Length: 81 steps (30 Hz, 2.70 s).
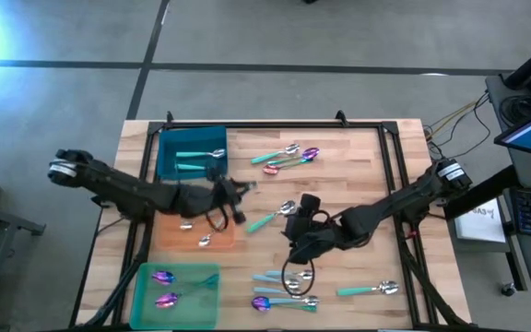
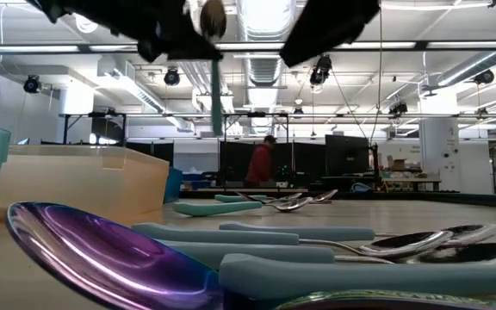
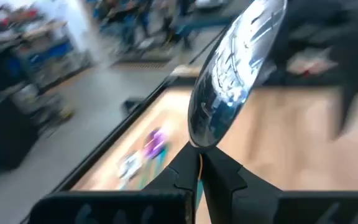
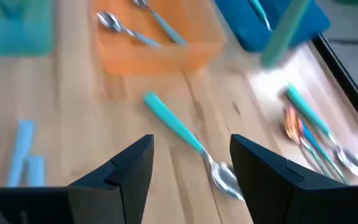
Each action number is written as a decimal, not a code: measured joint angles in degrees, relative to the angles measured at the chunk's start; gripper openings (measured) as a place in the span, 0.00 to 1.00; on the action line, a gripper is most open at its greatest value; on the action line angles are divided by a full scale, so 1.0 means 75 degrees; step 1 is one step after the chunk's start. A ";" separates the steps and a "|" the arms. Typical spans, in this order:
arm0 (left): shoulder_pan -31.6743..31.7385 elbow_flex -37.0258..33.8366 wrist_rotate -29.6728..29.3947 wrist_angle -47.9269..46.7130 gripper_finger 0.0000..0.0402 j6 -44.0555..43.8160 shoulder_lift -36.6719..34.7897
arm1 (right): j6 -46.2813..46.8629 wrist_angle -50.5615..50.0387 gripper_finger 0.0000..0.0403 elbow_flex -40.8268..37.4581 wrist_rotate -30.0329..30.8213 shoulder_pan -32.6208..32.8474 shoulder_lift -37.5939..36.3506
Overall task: Sort silverware by color (type)
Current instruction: Put the green spoon into the blue bin, then put the blue spoon into the orange bin
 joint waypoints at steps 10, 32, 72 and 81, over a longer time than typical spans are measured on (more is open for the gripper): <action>0.2410 0.0000 -0.0009 -0.3745 0.00 -0.0600 -0.1377 | 0.2739 -0.3258 0.46 -0.0012 -0.0364 0.0068 0.0000; 0.4666 0.0000 0.0080 -0.7088 0.05 -0.1182 -0.1414 | 0.4048 -0.3731 0.46 -0.0274 -0.2605 0.0565 0.0223; 0.2658 0.0000 0.2669 -0.5216 0.41 -0.2972 -0.1931 | 0.0186 0.0418 0.42 0.0216 -0.4472 0.0347 0.2577; 0.2551 0.0000 0.2687 -0.4647 0.41 -0.2950 -0.2167 | -0.0397 0.0403 0.27 0.0453 -0.4485 0.0191 0.2906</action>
